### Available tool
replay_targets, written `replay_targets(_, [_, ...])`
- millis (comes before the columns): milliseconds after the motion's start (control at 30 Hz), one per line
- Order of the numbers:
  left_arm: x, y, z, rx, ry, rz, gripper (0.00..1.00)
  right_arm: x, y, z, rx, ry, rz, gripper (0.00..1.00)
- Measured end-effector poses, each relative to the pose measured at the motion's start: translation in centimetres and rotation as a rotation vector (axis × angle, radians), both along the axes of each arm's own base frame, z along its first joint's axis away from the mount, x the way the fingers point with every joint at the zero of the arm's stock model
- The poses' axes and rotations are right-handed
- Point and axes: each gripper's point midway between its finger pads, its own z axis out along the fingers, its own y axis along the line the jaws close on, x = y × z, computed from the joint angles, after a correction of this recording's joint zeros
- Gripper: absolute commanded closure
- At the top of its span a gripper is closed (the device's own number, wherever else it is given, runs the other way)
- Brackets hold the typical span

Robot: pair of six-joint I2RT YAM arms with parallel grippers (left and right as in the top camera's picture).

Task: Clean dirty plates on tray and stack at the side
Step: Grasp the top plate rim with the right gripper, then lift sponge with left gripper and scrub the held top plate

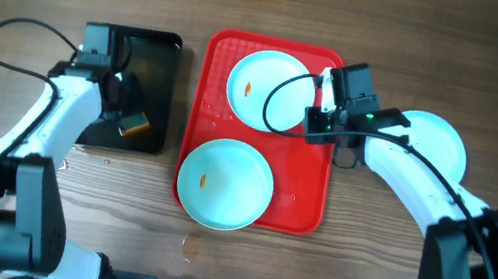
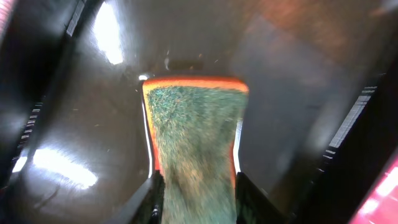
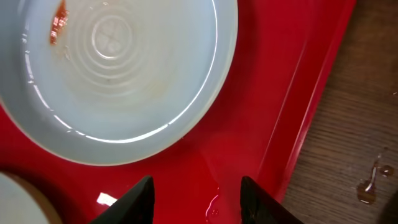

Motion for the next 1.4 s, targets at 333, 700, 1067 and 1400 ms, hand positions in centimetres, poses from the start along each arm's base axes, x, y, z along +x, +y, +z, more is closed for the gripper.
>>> replay_targets(333, [-0.2, -0.5, -2.9, -0.029, 0.035, -0.033, 0.96, 0.8, 0.4, 3.4, 0.037, -0.093, 0.009, 0.55])
replay_targets(700, [0.9, -2.1, 2.3, -0.046, -0.032, -0.287, 0.96, 0.9, 0.4, 3.4, 0.037, -0.093, 0.009, 0.55])
replay_targets(1067, [-0.4, -1.6, -2.7, -0.021, 0.054, -0.304, 0.96, 1.4, 0.6, 3.8, 0.048, -0.122, 0.008, 0.54])
replay_targets(1400, [-1.5, -1.6, -1.8, -0.035, 0.128, -0.298, 0.96, 4.3, 1.3, 1.5, 0.052, -0.171, -0.015, 0.65])
